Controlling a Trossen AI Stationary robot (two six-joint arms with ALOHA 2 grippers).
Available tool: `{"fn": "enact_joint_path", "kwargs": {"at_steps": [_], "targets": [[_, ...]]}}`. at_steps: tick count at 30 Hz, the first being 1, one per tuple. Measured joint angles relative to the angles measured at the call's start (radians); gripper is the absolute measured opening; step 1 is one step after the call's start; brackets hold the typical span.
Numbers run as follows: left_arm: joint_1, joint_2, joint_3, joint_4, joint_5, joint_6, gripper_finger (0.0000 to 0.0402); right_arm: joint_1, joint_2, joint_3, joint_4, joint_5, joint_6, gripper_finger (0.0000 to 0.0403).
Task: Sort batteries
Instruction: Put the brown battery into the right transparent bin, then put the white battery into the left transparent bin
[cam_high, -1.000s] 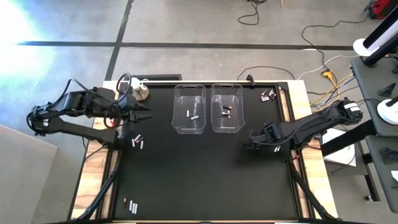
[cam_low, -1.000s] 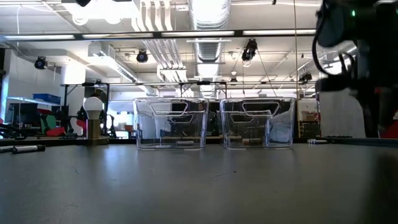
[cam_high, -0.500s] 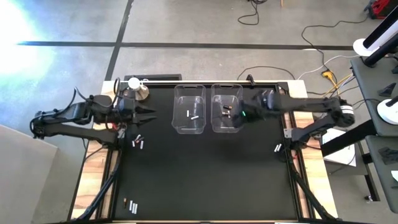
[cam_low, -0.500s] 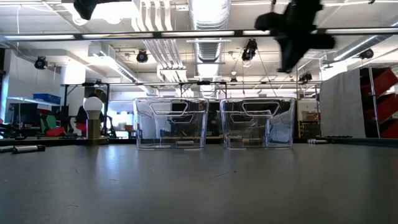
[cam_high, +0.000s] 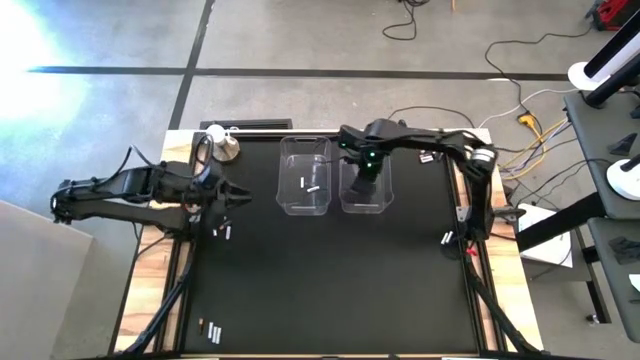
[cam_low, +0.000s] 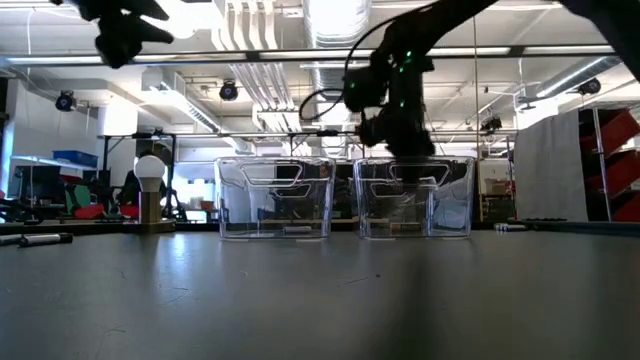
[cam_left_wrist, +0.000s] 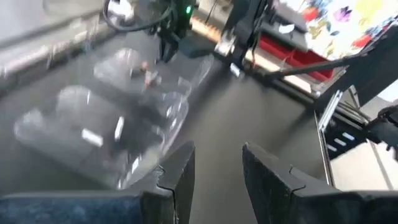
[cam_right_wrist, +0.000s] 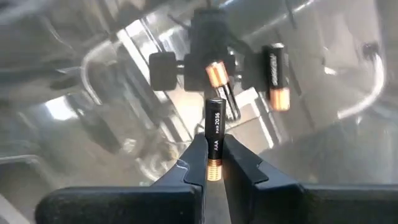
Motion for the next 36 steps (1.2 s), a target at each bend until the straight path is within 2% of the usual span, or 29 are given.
{"fn": "enact_joint_path", "kwargs": {"at_steps": [7, 17, 24, 29, 36], "targets": [[0.0, -0.054, -0.001, -0.048, -0.011, -0.039, 0.0114, -0.036, 0.098, 0.018, 0.023, 0.006, -0.143, 0.0022], [0.0, -0.089, -0.001, -0.05, -0.135, 0.037, 0.0114, -0.036, 0.171, 0.018, 0.092, 0.091, -0.188, 0.0026], [0.0, -0.096, -0.001, -0.05, -0.136, 0.039, 0.0114, -0.036, 0.181, 0.018, 0.091, 0.107, -0.192, 0.0067], [0.0, -0.103, -0.001, -0.021, -0.143, 0.037, 0.0114, -0.03, 0.1, 0.02, 0.076, 0.107, -0.155, 0.011], [0.0, -0.089, -0.001, 0.094, -0.168, 0.091, 0.0114, 0.024, -0.158, 0.021, -0.014, 0.11, -0.049, 0.0173]]}}
